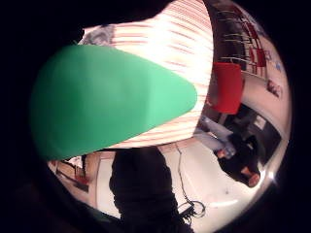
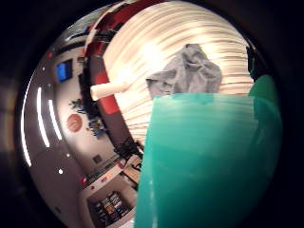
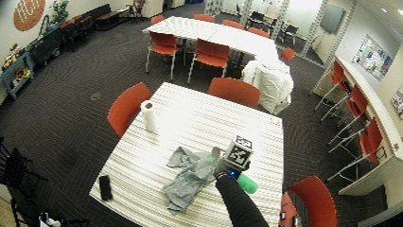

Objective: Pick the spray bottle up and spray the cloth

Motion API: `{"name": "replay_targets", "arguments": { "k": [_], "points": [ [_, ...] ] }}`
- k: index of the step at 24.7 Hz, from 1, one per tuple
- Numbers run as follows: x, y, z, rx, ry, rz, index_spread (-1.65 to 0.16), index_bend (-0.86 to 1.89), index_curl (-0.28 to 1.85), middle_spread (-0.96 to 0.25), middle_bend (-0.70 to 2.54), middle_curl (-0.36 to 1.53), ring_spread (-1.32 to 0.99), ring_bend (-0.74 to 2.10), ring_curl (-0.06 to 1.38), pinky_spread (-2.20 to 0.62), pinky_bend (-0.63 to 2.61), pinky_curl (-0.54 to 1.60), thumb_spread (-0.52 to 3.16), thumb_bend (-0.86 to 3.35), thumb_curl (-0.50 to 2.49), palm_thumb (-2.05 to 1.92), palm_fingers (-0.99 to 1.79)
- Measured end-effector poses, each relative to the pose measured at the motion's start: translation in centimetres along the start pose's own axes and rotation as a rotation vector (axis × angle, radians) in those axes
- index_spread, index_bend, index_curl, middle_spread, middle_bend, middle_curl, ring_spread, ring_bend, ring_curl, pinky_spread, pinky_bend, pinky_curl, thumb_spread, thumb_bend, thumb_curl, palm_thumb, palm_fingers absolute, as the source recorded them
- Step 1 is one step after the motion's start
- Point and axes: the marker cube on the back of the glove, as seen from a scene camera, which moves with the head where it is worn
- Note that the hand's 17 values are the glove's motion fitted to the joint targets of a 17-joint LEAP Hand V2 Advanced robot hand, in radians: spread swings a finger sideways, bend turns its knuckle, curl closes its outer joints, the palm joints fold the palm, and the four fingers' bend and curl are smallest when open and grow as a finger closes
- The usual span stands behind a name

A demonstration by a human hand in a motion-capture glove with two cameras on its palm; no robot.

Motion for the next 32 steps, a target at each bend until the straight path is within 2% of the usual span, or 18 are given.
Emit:
{"name": "replay_targets", "arguments": {
  "k": [7, 10, 19, 32],
  "points": [
    [2.6, 1.5, -1.1, 0.048, -0.61, -0.071, -0.17, 0.19, 0.58, 0.0, 0.34, 0.53, -0.06, 0.44, 0.44, 0.12, 0.14, 0.22, 0.51, -0.02, 0.76, 1.21, 0.68],
    [3.6, 2.0, -1.1, 0.074, -0.767, -0.099, -0.18, 0.19, 0.58, -0.01, 0.34, 0.53, -0.06, 0.44, 0.45, 0.12, 0.14, 0.22, 0.51, -0.02, 0.76, 1.21, 0.68],
    [2.9, 2.7, -0.4, 0.085, -0.814, -0.125, -0.18, 0.19, 0.58, -0.01, 0.33, 0.54, -0.07, 0.44, 0.45, 0.11, 0.14, 0.23, 0.52, -0.02, 0.76, 1.23, 0.66],
    [-2.1, 3.4, 0.4, 0.066, -0.863, -0.238, -0.19, 0.19, 0.59, -0.02, 0.33, 0.54, -0.07, 0.44, 0.45, 0.11, 0.14, 0.23, 0.54, -0.02, 0.76, 1.22, 0.65]
  ]
}}
